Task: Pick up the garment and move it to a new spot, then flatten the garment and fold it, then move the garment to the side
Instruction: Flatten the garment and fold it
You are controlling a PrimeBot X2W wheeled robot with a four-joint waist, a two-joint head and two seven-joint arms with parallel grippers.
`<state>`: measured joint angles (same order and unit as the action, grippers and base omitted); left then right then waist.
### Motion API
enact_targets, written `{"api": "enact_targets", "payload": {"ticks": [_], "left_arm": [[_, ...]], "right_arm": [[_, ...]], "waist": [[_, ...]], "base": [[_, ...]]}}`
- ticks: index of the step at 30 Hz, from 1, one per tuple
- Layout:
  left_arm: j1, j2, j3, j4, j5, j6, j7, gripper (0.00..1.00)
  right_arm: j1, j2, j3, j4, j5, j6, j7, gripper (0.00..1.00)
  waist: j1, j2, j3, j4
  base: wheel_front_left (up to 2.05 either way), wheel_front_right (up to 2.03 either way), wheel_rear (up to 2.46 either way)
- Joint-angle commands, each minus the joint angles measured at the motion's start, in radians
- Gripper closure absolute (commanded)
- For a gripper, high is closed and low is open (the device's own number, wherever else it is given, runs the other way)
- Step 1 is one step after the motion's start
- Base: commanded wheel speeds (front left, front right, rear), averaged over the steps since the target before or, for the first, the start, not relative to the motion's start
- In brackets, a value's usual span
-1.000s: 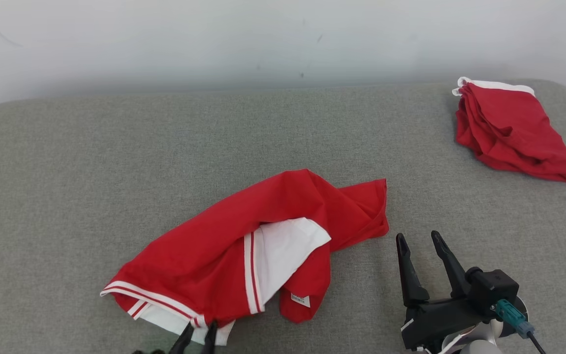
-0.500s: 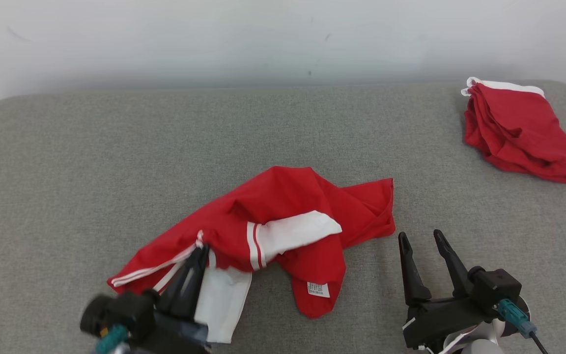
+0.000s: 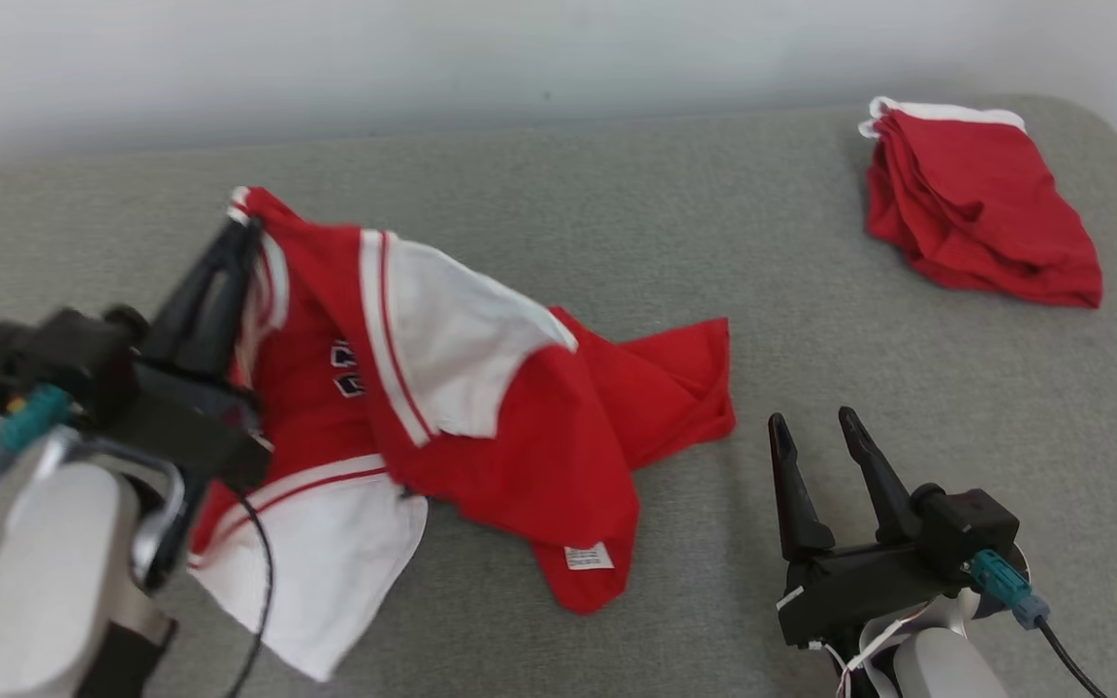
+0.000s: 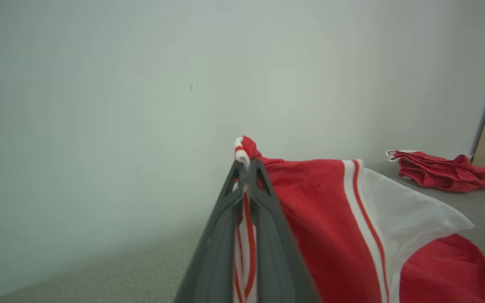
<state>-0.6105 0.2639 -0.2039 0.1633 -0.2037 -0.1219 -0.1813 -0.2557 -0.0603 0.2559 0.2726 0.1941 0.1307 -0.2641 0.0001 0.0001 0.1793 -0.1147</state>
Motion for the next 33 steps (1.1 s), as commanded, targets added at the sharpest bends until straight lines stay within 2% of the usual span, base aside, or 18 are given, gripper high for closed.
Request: {"api": "enact_targets", "payload": {"ticks": [1,10,16,17,18,22,26,33], "left_arm": [[-0.043,0.026,0.007,0.032,-0.01,-0.003,0.007,1.0],[-0.18,0.11,0.015,0.217,-0.037,-0.006,-0.003,1.0],[-0.24,0.138,0.007,0.399,-0.077,-0.007,-0.044,1.0],[-0.247,0.14,0.004,0.422,-0.076,-0.007,-0.049,0.64],[-0.252,0.143,0.002,0.446,-0.074,-0.007,-0.054,0.0],[-0.252,0.144,0.003,0.5,-0.079,-0.007,-0.076,0.0],[-0.23,0.141,0.012,0.488,-0.073,-0.006,-0.085,0.0],[-0.095,0.11,0.077,0.268,-0.055,0.03,-0.085,0.0]], "right_arm": [[-0.014,0.004,0.002,-0.003,0.009,0.0,0.0,0.0],[-0.047,0.008,0.014,-0.006,0.013,0.0,0.0,0.0],[-0.055,0.01,0.018,-0.002,0.01,0.0,0.0,0.0],[-0.056,0.01,0.018,-0.002,0.01,0.0,0.0,0.0],[-0.056,0.01,0.018,-0.001,0.008,0.0,0.0,0.0],[-0.049,0.01,0.008,0.002,0.002,0.0,0.0,0.0],[-0.034,0.01,0.005,0.002,-0.004,0.0,0.0,0.0],[-0.012,0.009,0.0,0.004,-0.008,0.0,0.0,0.0]], "waist": [[-0.0001,-0.0001,0.046,-0.054],[-0.0001,-0.0001,0.091,-0.126],[-0.0001,-0.0001,0.099,-0.161],[-0.0001,-0.0001,0.098,-0.164],[-0.0001,-0.0001,0.096,-0.167],[-0.0001,-0.0001,0.086,-0.162],[-0.0001,-0.0001,0.065,-0.141],[-0.0001,-0.0001,0.025,-0.083]], "base": [[0.0,0.0,0.0],[0.0,0.0,0.0],[0.0,0.0,0.0],[0.0,0.0,0.0],[0.0,0.0,0.0],[0.0,0.0,0.0],[0.0,0.0,0.0],[0.0,0.0,0.0]]}}
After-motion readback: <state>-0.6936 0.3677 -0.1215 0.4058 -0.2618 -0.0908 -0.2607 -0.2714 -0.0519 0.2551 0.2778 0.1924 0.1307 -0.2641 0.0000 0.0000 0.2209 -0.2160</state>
